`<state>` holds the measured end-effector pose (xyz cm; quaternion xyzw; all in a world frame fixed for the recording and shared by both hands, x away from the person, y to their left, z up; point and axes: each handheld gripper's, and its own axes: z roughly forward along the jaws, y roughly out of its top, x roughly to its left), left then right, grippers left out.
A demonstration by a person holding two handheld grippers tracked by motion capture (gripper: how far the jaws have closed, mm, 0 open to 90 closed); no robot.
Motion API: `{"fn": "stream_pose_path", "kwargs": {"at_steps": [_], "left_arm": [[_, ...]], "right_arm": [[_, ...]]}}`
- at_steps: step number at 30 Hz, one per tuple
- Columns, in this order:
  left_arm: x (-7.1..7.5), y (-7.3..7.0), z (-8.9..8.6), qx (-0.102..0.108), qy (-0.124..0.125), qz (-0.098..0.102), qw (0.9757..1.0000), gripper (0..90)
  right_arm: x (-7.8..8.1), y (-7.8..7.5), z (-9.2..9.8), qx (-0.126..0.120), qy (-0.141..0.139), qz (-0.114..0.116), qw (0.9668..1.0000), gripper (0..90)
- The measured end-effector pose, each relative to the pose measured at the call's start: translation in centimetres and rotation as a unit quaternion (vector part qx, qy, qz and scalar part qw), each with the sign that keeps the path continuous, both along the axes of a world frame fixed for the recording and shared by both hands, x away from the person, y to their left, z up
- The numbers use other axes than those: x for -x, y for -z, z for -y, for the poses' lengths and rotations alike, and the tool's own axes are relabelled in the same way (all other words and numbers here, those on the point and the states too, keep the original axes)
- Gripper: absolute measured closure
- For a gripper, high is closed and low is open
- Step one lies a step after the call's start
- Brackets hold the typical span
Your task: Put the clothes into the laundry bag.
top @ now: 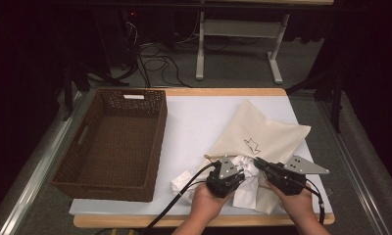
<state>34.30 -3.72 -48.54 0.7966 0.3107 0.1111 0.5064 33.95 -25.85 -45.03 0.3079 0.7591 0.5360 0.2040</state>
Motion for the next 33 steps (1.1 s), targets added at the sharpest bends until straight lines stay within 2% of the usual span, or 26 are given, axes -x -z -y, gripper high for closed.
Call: {"fn": "stream_pose_path", "kwargs": {"at_steps": [4,7,9,11,15,18,21,22,25,28,29,31,33], "left_arm": [[-1.5,0.6,0.2,-0.004,-0.036,-0.011,0.9993,86.6],[-1.9,0.5,0.0,0.005,-0.044,-0.015,0.9989,85.0],[-1.7,0.4,-0.1,0.007,-0.043,-0.012,0.999,78.4],[-0.9,-0.2,-0.5,0.016,-0.041,0.002,0.999,67.8],[0.4,-1.2,-1.4,0.027,-0.038,0.021,0.9987,56.2],[1.1,-1.8,-1.9,0.035,-0.035,0.027,0.9984,52.1],[2.3,-2.6,-3.6,0.037,-0.032,0.045,0.9978,48.7],[2.3,-2.6,-3.6,0.037,-0.032,0.045,0.9978,48.0],[2.9,-2.7,-5.3,0.034,-0.044,0.046,0.9974,45.7],[3.4,-2.0,-7.1,0.031,-0.061,0.04,0.9969,39.3],[3.4,-2.0,-7.1,0.031,-0.061,0.04,0.9969,37.8],[3.6,-1.2,-8.4,0.049,-0.074,0.026,0.9957,34.9],[3.8,-0.7,-8.8,0.049,-0.08,0.022,0.9954,30.6]], "right_arm": [[0.3,-0.2,-0.1,-0.003,-0.01,0.002,0.9999,89.5],[0.6,-0.4,-0.1,0.0,-0.013,0.008,0.9999,89.5],[0.6,-0.4,0.0,0.001,-0.013,0.008,0.9999,89.5],[0.5,-0.3,0.3,-0.003,-0.012,0.006,0.9999,89.4],[0.4,-0.2,0.4,-0.002,-0.005,0.006,1.0,89.4],[0.5,-0.2,0.4,-0.001,-0.004,0.005,1.0,89.4],[0.5,-0.2,0.4,0.0,-0.004,0.006,1.0,89.4],[0.5,-0.2,0.4,0.0,-0.004,0.006,1.0,89.4],[0.5,-0.2,0.4,0.001,-0.004,0.006,1.0,89.3],[0.6,-0.2,0.4,0.003,-0.004,0.007,1.0,89.3],[0.6,-0.2,0.4,0.003,-0.004,0.007,1.0,89.3],[0.6,-0.1,0.4,0.004,-0.005,0.007,1.0,89.3],[0.6,0.0,0.4,0.005,-0.003,0.004,1.0,89.3]]}}
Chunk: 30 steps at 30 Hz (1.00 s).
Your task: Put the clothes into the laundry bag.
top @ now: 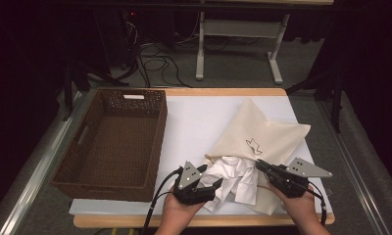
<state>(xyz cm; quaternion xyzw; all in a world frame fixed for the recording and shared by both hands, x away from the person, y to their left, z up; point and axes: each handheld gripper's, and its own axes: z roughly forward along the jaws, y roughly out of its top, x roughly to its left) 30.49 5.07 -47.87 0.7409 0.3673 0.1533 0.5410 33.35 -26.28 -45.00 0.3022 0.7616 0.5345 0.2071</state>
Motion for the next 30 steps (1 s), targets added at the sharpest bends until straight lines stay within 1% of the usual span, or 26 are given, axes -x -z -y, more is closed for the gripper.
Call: {"fn": "stream_pose_path", "kwargs": {"at_steps": [1,2,3,5,6,7,8,9,11,12,13,14,16,17,18,19,20,21,22,24,25,26,27,28,29,30], "left_arm": [[0.0,0.3,0.0,-0.005,-0.002,-0.006,1.0,27.9],[0.0,0.3,0.0,-0.005,-0.002,-0.006,1.0,25.3],[-0.2,0.8,0.1,-0.016,-0.003,-0.017,0.9997,25.3],[-0.4,1.7,0.4,-0.043,-0.002,-0.027,0.9987,24.5],[-0.8,2.5,0.8,-0.067,-0.006,-0.045,0.9967,27.7],[-0.8,2.5,0.8,-0.067,-0.006,-0.045,0.9967,33.9],[-1.0,2.7,0.8,-0.066,-0.005,-0.05,0.9965,33.9],[-1.0,2.8,0.9,-0.065,0.006,-0.055,0.9963,51.8],[-0.9,2.8,1.0,-0.069,0.01,-0.053,0.9962,66.8],[-0.8,2.7,1.1,-0.076,0.014,-0.049,0.9958,66.8],[-0.5,2.4,1.2,-0.079,0.021,-0.039,0.9959,79.0],[-0.5,2.4,1.2,-0.079,0.021,-0.039,0.9959,82.0],[-0.2,1.8,1.1,-0.065,0.023,-0.033,0.997,83.8],[0.0,0.9,1.1,-0.045,0.026,-0.021,0.9984,84.8],[0.0,0.9,1.1,-0.045,0.026,-0.021,0.9984,85.0],[0.1,0.4,1.3,-0.035,0.03,-0.014,0.9988,85.0],[0.1,0.1,1.5,-0.032,0.032,-0.01,0.9989,85.2],[0.0,-0.6,2.2,-0.027,0.04,-0.001,0.9988,85.2],[0.0,-0.6,2.2,-0.027,0.04,-0.001,0.9988,85.2],[-0.4,-1.0,3.7,-0.015,0.052,0.005,0.9985,85.4],[-0.6,-1.0,4.4,-0.013,0.057,0.006,0.9983,85.4],[-0.6,-1.0,4.4,-0.013,0.057,0.006,0.9983,85.4],[-0.9,-1.1,5.1,-0.015,0.06,0.01,0.998,85.4],[-1.4,-1.0,6.4,-0.021,0.067,0.016,0.9974,85.4],[-1.9,-0.8,7.0,-0.023,0.068,0.015,0.9973,85.4],[-1.9,-0.8,7.0,-0.023,0.068,0.015,0.9973,85.4]], "right_arm": [[0.0,0.0,0.0,0.0,-0.002,0.0,1.0,89.3],[0.0,0.0,0.0,0.0,-0.002,0.0,1.0,89.3],[-0.1,0.1,0.0,0.001,-0.001,0.0,1.0,89.3],[-0.1,0.1,-0.1,0.001,-0.002,0.001,1.0,89.3],[-0.1,0.1,-0.1,0.001,-0.001,0.0,1.0,89.3],[-0.1,0.1,-0.1,0.001,-0.001,0.0,1.0,89.3],[0.0,0.1,-0.1,0.002,-0.001,0.0,1.0,89.3],[0.0,0.1,0.0,0.004,0.0,0.001,1.0,89.3],[0.1,0.0,0.1,0.002,0.001,0.0,1.0,89.3],[0.1,0.0,0.1,0.002,0.001,0.0,1.0,89.3],[0.1,0.1,0.1,0.002,0.0,0.001,1.0,89.3],[0.1,0.1,0.1,0.002,0.0,0.001,1.0,89.3],[0.0,0.1,0.1,0.003,0.0,0.001,1.0,89.3],[0.0,0.1,0.0,0.004,-0.001,0.002,1.0,89.3],[0.0,0.1,0.0,0.004,-0.001,0.002,1.0,89.3],[0.0,0.1,0.0,0.005,-0.002,0.002,1.0,89.3],[0.0,0.1,-0.1,0.004,-0.003,0.003,1.0,89.3],[0.0,0.1,-0.1,0.004,-0.002,0.003,1.0,89.3],[0.0,0.1,-0.1,0.004,-0.002,0.003,1.0,89.3],[-0.1,0.1,-0.2,0.003,-0.003,0.002,1.0,89.4],[-0.1,0.1,-0.3,0.001,-0.003,0.001,1.0,89.3],[-0.1,0.1,-0.3,0.001,-0.003,0.001,1.0,89.3],[-0.1,0.1,-0.2,0.001,-0.005,0.001,1.0,89.3],[-0.1,0.1,-0.2,0.001,-0.003,0.001,1.0,89.3],[-0.1,0.1,-0.2,-0.001,-0.002,0.0,1.0,89.3],[-0.1,0.1,-0.2,-0.001,-0.002,0.0,1.0,89.3]]}}
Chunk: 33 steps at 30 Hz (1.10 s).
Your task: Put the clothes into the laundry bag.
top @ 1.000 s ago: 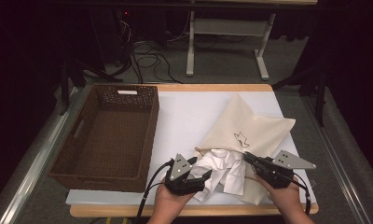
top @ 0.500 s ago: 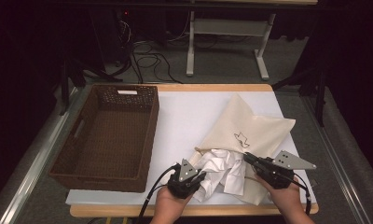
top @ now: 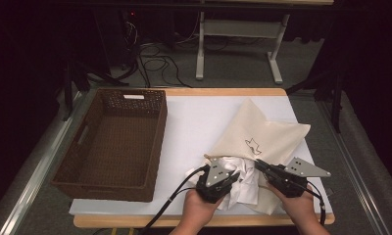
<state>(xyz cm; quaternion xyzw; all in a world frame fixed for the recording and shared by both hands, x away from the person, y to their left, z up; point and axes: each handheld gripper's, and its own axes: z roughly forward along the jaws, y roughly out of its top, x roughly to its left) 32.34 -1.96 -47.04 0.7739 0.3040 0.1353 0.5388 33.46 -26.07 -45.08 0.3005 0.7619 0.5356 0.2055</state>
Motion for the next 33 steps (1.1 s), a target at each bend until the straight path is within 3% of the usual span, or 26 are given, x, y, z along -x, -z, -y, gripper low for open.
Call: {"fn": "stream_pose_path", "kwargs": {"at_steps": [2,6,7,9,12,14,15,17,19,20,23,25,27,30,31,32,33], "left_arm": [[-1.4,0.8,1.3,-0.003,-0.006,0.0,1.0,85.4],[-2.9,1.6,1.7,0.006,-0.019,-0.002,0.9998,85.1],[-3.7,2.1,1.7,0.011,-0.024,-0.011,0.9996,84.7],[-4.0,2.2,1.7,0.013,-0.023,-0.011,0.9996,83.8],[-4.3,2.1,1.1,0.019,-0.023,-0.017,0.9994,70.2],[-4.0,1.8,0.6,0.027,-0.023,-0.018,0.9992,59.5],[-3.7,1.5,0.3,0.032,-0.02,-0.02,0.9991,59.5],[-3.0,1.1,-0.1,0.041,-0.007,-0.023,0.9989,45.0],[-1.4,0.4,-0.9,0.031,0.001,-0.004,0.9995,39.5],[-1.4,0.4,-0.9,0.031,0.001,-0.004,0.9995,37.2],[0.0,-0.2,-2.1,0.029,-0.007,0.01,0.9995,31.9],[0.8,-0.3,-3.2,0.02,-0.02,0.023,0.9993,23.1],[1.1,0.0,-4.1,0.011,-0.03,0.017,0.9993,18.8],[1.4,0.7,-5.3,0.005,-0.044,0.009,0.999,18.1],[1.5,1.7,-6.1,0.003,-0.047,-0.008,0.9988,19.7],[1.5,1.7,-6.1,0.003,-0.047,-0.008,0.9988,24.3],[1.7,3.0,-6.6,-0.01,-0.045,-0.025,0.9986,32.6]], "right_arm": [[0.0,0.0,0.1,-0.003,0.001,-0.001,1.0,89.3],[0.1,0.0,0.1,-0.004,0.0,-0.002,1.0,89.3],[0.1,0.0,0.0,-0.001,-0.001,-0.001,1.0,89.3],[0.0,0.0,0.0,-0.002,-0.002,-0.001,1.0,89.4],[0.0,0.0,0.0,-0.001,-0.002,-0.001,1.0,89.3],[0.0,0.0,0.0,-0.001,-0.001,-0.001,1.0,89.3],[0.1,0.0,0.1,-0.002,-0.002,-0.001,1.0,89.4],[0.0,0.0,0.1,-0.002,-0.003,-0.002,1.0,89.3],[0.0,0.0,0.1,-0.001,-0.001,0.0,1.0,89.3],[0.0,0.0,0.1,-0.001,-0.001,0.0,1.0,89.3],[0.0,0.0,0.0,-0.001,-0.001,-0.001,1.0,89.3],[0.0,0.0,0.0,-0.001,0.0,-0.001,1.0,89.3],[0.0,0.0,0.0,-0.001,-0.001,-0.001,1.0,89.3],[0.1,0.0,0.0,-0.001,0.0,-0.001,1.0,89.3],[0.1,0.0,0.0,-0.001,0.0,-0.001,1.0,89.3],[0.1,0.0,0.0,-0.001,0.0,-0.001,1.0,89.3],[0.0,0.0,0.0,0.0,0.0,-0.001,1.0,89.3]]}}
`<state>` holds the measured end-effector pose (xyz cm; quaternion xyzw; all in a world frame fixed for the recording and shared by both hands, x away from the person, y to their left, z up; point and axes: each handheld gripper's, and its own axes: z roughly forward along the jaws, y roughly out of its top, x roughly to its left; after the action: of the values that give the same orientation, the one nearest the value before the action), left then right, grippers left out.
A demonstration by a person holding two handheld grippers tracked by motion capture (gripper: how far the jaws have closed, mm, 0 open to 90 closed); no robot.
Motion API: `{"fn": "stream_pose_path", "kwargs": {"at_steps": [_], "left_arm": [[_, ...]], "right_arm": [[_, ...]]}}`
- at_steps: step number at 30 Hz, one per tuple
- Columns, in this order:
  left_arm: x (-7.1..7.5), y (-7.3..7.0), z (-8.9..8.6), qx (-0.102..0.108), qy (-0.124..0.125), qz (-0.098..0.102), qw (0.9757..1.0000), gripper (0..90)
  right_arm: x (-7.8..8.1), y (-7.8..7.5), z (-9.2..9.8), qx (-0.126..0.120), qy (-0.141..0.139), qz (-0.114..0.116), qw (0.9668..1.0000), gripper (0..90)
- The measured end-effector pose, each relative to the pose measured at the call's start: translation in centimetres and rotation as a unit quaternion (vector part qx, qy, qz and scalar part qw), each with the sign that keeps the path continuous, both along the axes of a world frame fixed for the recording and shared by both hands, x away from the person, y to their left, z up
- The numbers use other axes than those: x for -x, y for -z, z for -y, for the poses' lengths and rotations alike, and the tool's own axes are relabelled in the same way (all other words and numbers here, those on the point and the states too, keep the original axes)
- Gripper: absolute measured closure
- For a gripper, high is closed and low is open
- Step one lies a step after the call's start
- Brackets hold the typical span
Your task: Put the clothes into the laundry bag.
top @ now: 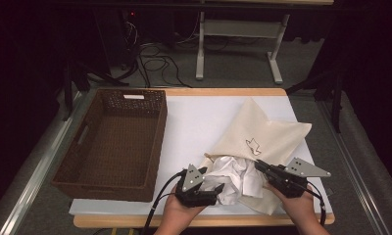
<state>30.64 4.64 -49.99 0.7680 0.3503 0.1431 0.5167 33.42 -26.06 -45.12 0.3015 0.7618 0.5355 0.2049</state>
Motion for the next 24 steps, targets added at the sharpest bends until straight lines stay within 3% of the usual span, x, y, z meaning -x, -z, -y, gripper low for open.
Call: {"fn": "stream_pose_path", "kwargs": {"at_steps": [3,6,10,18,24], "left_arm": [[-0.1,0.5,-0.1,0.007,0.008,-0.011,0.9999,65.0],[0.0,0.2,0.6,0.004,0.02,0.001,0.9998,83.7],[-0.2,0.3,2.0,0.011,0.033,-0.006,0.9994,87.7],[-1.1,-1.4,6.1,0.02,0.059,0.021,0.9979,87.8],[-2.2,-2.1,7.8,0.005,0.061,0.028,0.9977,87.8]], "right_arm": [[0.0,0.0,0.0,0.0,-0.001,-0.001,1.0,89.3],[0.1,-0.1,0.1,0.0,-0.001,0.0,1.0,89.3],[0.1,0.0,0.1,0.0,0.001,0.0,1.0,89.3],[0.0,0.0,0.0,-0.002,0.0,0.0,1.0,89.3],[-0.1,-0.3,0.0,-0.01,0.0,0.001,0.9999,89.3]]}}
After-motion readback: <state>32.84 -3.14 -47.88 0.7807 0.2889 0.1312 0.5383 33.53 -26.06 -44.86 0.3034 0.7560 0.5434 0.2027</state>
